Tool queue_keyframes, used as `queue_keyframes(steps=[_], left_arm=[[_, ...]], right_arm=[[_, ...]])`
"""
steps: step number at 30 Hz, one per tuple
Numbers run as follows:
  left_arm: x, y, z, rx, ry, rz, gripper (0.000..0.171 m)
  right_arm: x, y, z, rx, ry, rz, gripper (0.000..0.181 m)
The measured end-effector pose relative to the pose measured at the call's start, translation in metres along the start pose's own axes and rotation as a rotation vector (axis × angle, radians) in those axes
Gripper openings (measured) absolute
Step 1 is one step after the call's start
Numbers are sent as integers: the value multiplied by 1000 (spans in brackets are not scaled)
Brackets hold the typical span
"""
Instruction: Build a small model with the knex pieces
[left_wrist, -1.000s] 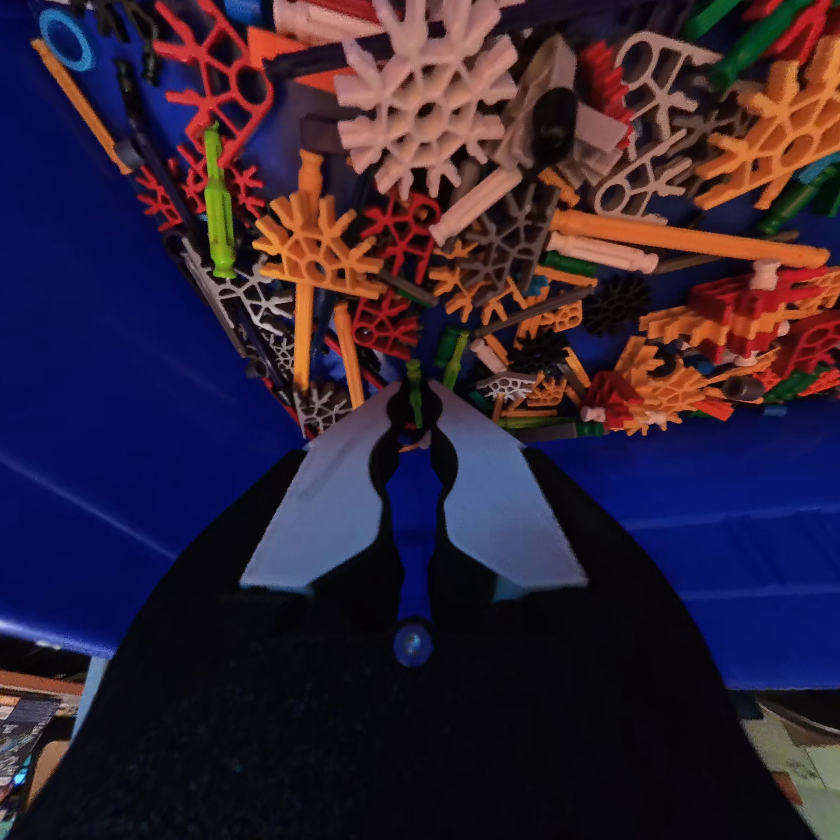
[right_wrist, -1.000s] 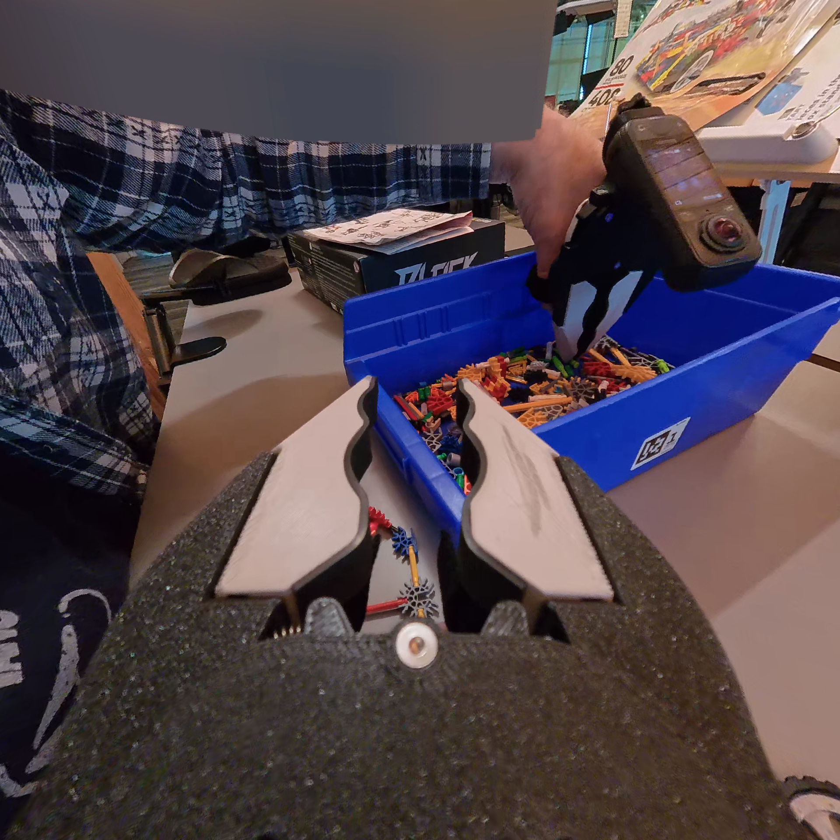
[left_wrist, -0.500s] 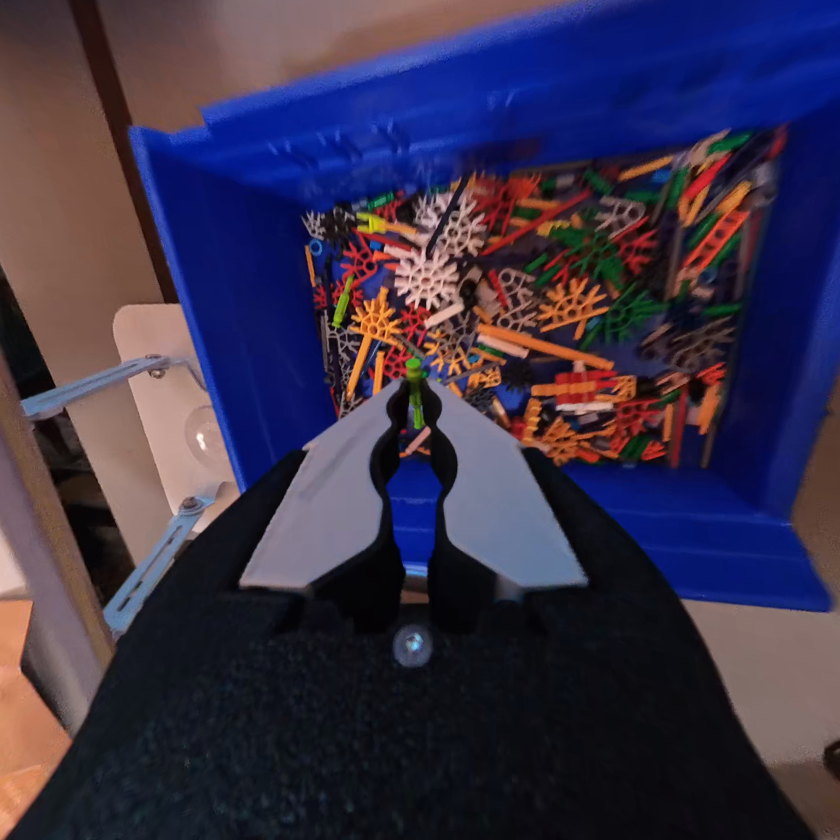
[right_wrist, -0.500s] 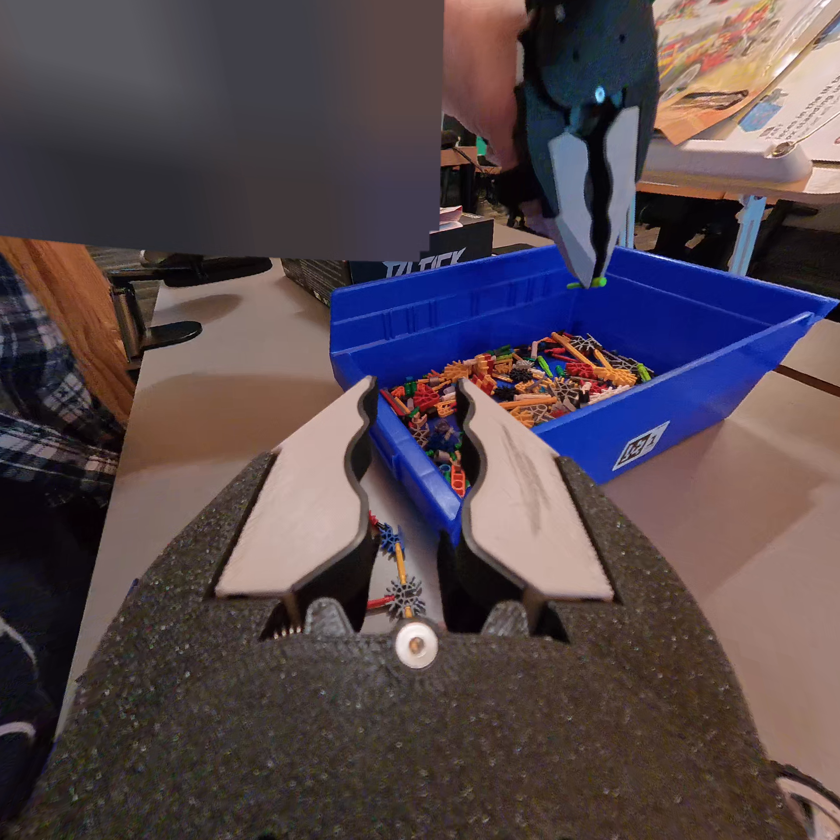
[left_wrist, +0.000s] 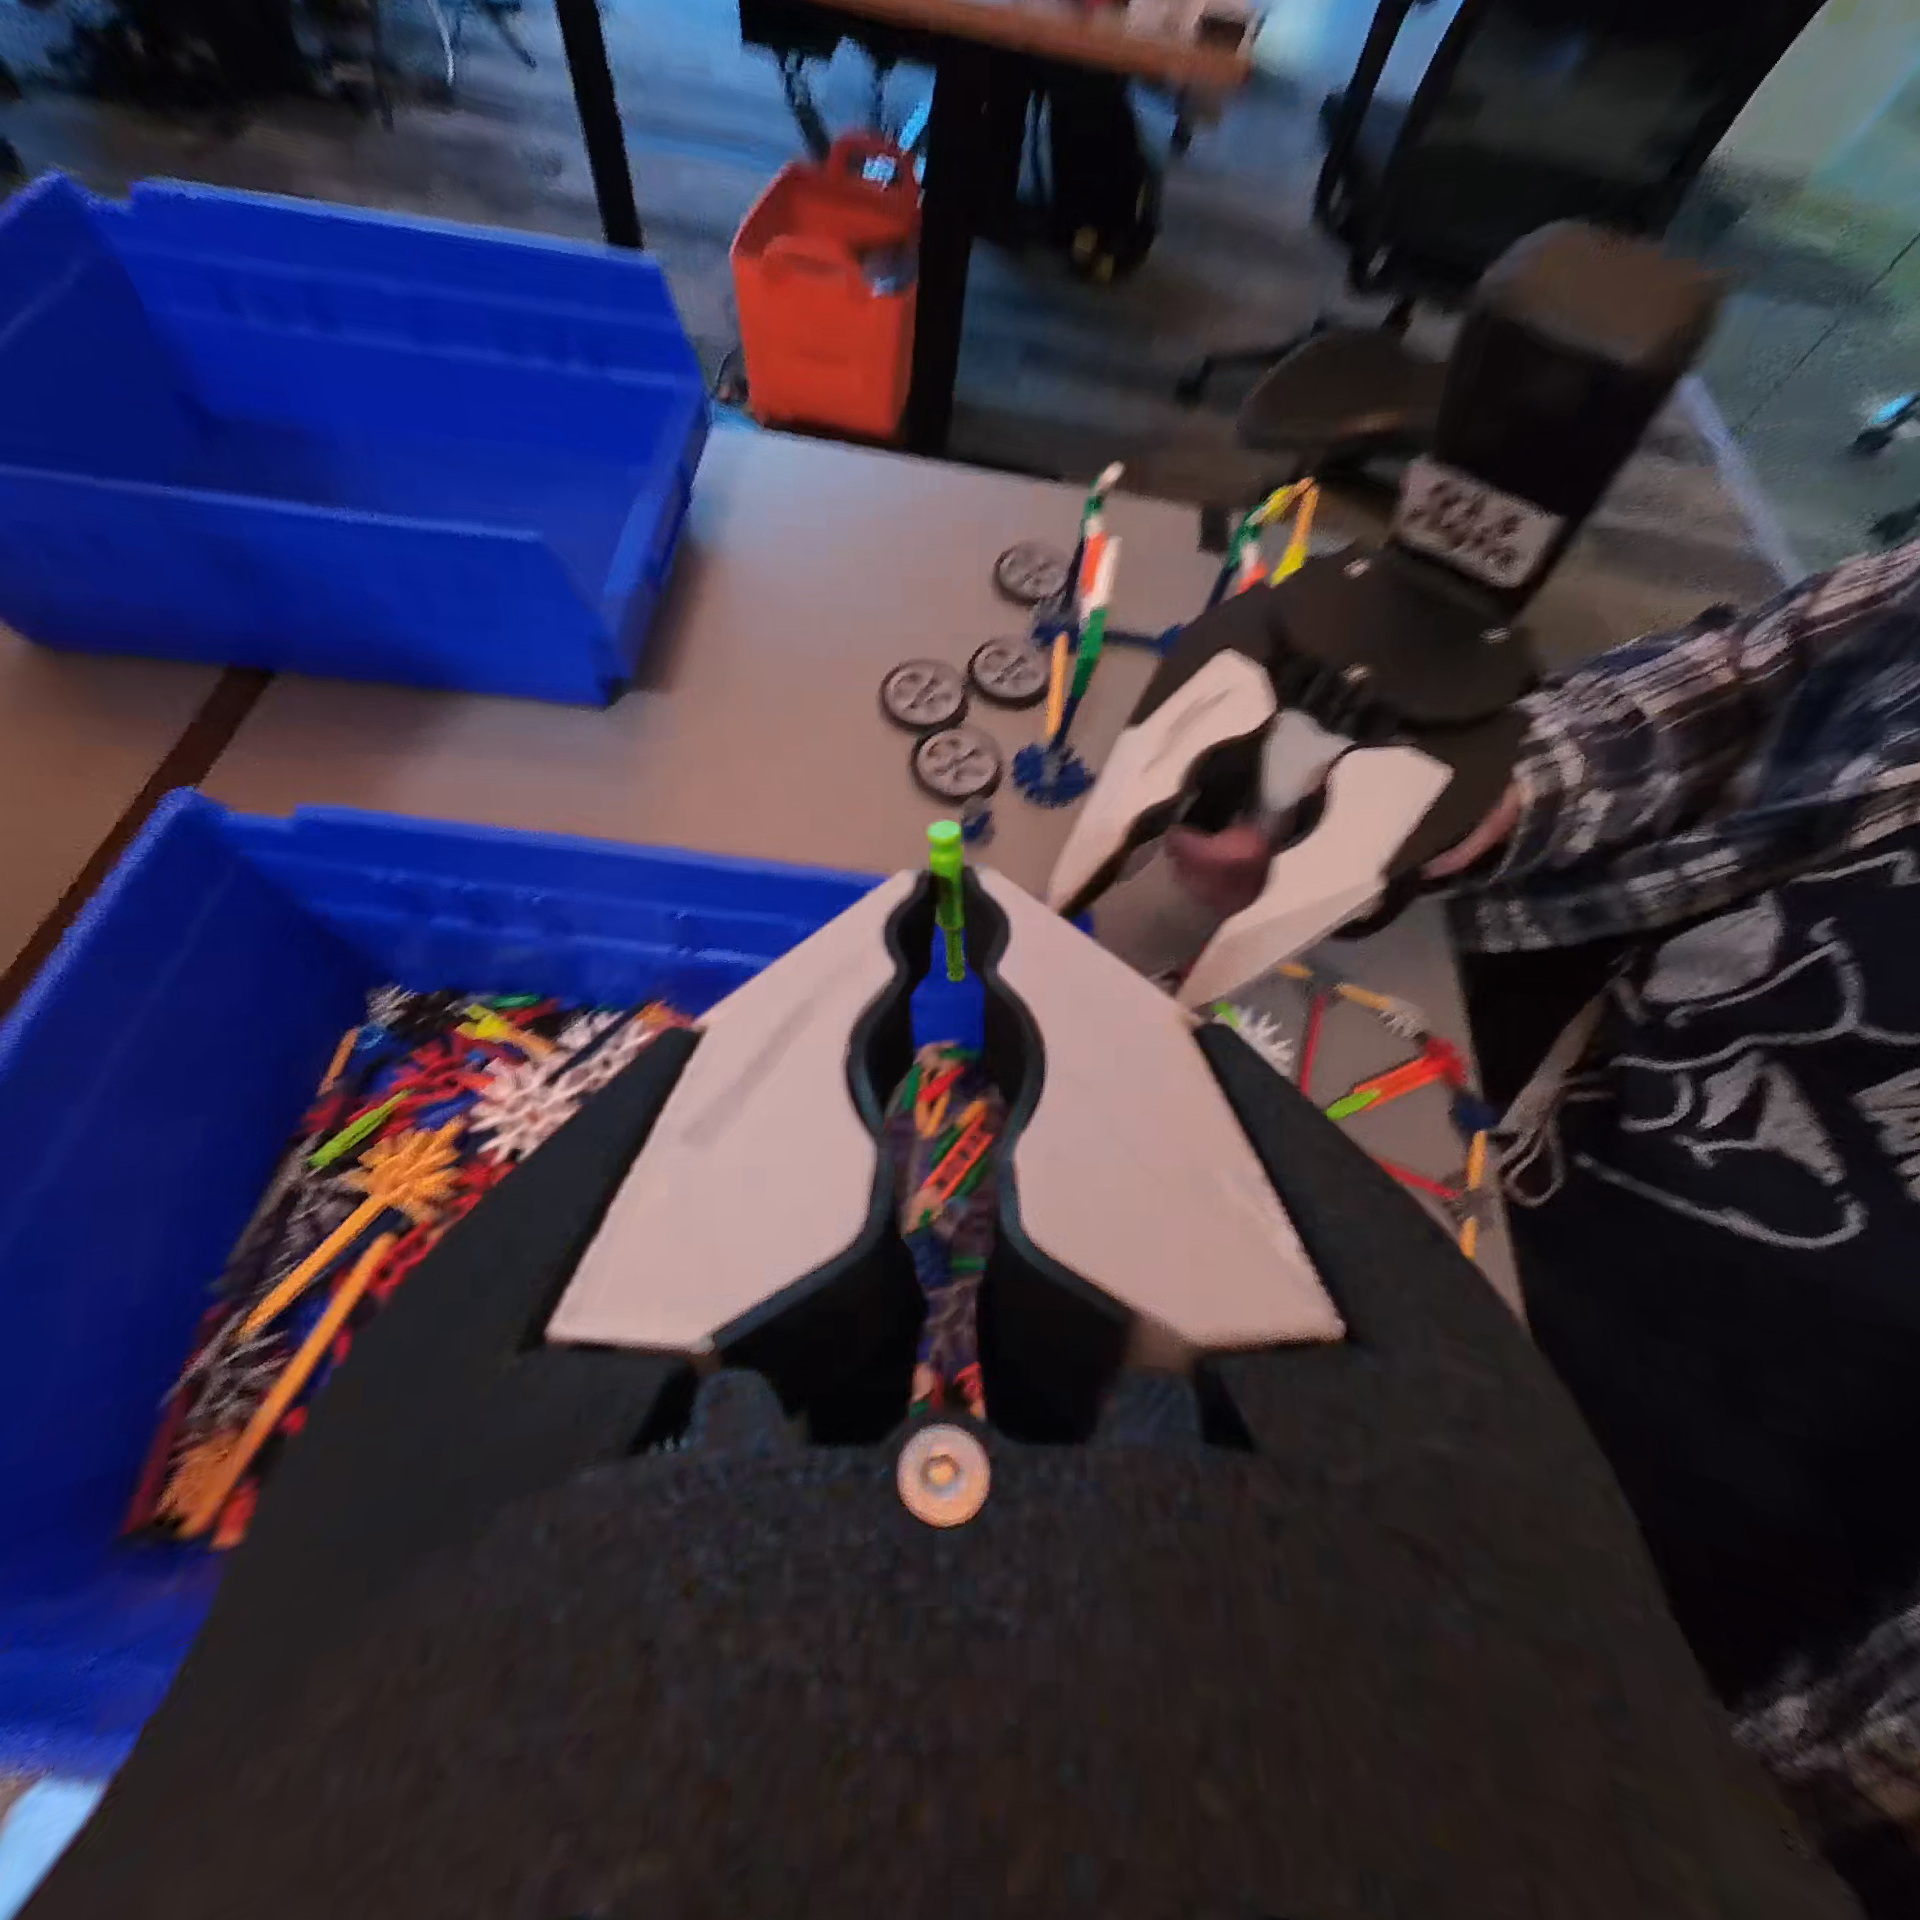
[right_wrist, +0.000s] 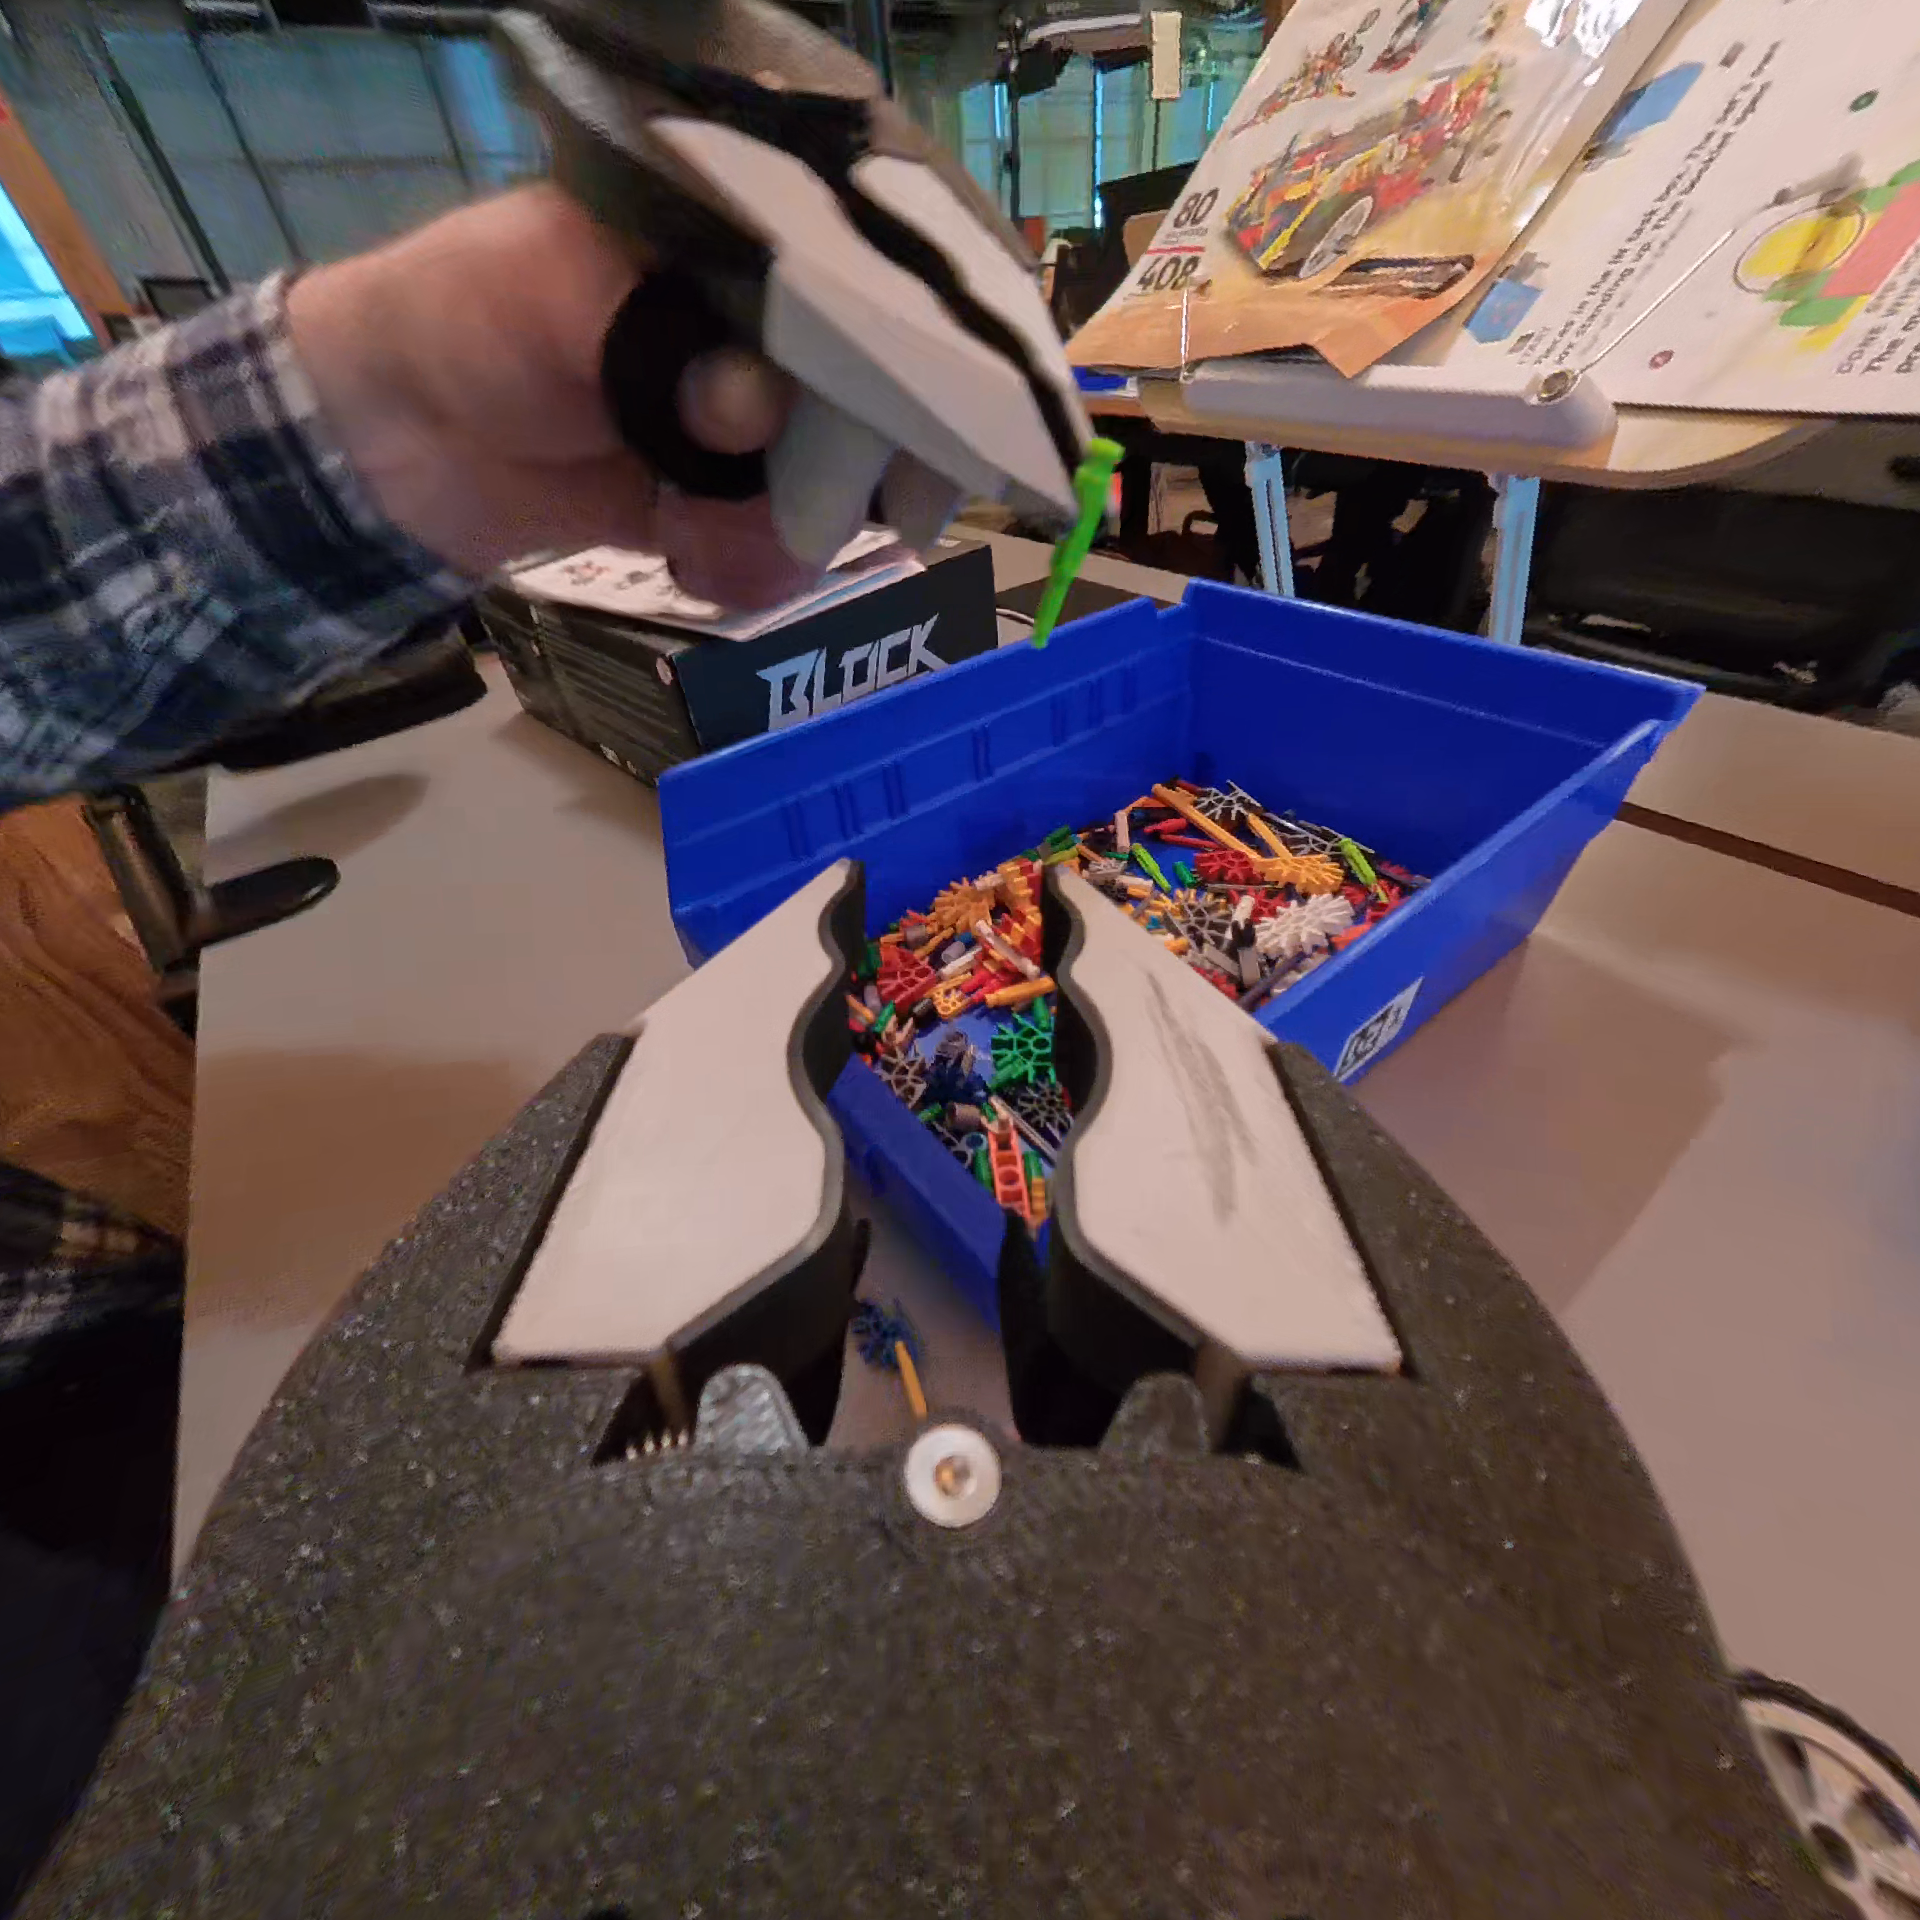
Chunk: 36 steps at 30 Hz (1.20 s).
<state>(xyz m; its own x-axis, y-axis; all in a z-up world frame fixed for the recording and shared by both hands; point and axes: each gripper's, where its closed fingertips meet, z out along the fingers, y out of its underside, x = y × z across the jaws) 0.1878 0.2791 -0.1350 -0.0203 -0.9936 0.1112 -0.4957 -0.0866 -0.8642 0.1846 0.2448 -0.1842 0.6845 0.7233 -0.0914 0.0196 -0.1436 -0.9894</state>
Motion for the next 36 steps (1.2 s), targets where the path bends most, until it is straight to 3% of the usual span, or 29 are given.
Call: queue_keyframes(steps=[8, 14, 27, 31, 36], left_arm=[[45, -7, 14, 153, 51, -48, 3], [57, -6, 18, 216, 87, -86, 4], [74, -16, 7, 306, 63, -36, 8], [77, -3, -5, 236, -24, 15, 18], [111, 69, 8, -30, -55, 95, 25]], right_arm=[[-4, -25, 7, 56, -60, 120, 29], [-15, -33, 3, 96, -125, 127, 3], [-23, -27, -20, 23, -117, 93, 2], [-29, -19, -30, -12, -129, 103, 2], [-33, -4, -51, -64, -114, 86, 2]])
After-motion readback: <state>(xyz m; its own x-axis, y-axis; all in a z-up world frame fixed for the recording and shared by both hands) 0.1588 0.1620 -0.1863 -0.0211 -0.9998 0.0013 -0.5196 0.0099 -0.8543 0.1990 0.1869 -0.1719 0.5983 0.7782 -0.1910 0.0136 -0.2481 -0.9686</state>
